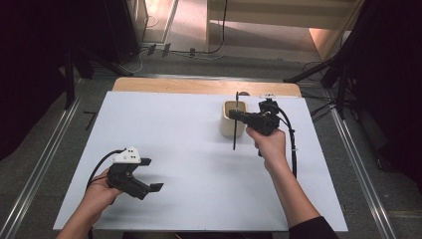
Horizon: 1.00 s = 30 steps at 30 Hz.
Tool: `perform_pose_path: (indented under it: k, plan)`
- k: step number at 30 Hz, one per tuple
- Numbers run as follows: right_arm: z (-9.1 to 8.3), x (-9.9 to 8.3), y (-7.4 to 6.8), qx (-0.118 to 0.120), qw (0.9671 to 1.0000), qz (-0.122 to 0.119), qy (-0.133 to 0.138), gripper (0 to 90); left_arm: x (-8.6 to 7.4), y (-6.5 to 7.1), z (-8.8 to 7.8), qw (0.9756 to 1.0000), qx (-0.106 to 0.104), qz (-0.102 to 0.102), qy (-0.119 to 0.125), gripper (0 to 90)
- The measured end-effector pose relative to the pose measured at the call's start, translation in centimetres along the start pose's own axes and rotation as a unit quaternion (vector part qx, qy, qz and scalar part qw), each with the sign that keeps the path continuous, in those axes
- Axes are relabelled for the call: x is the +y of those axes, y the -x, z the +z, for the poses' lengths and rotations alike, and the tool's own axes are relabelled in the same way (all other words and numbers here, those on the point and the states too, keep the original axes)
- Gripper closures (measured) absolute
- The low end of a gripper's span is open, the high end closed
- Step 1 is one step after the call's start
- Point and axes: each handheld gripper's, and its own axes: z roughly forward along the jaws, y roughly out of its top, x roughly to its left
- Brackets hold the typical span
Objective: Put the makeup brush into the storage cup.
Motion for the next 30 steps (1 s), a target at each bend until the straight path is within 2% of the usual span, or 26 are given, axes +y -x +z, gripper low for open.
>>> perform_pose_path:
  k: [11, 25, 30]
  plan:
    - [0.8, 1.6, 0.0, -0.012, 0.9999, -0.008, 0.0, 85.5, 0.0, 0.0, 0.0, 1.0, -0.002, -0.002, 0.004, 1.3]
    - [1.0, 4.0, 0.8, -0.032, 0.9993, -0.008, 0.019, 85.5, 0.0, 0.0, 0.0, 1.0, -0.004, 0.0, 0.004, 1.4]
    - [0.7, 4.8, 1.1, -0.035, 0.9988, 0.001, 0.034, 85.5, 0.0, 0.0, 0.0, 1.0, -0.004, 0.0, 0.003, 1.4]
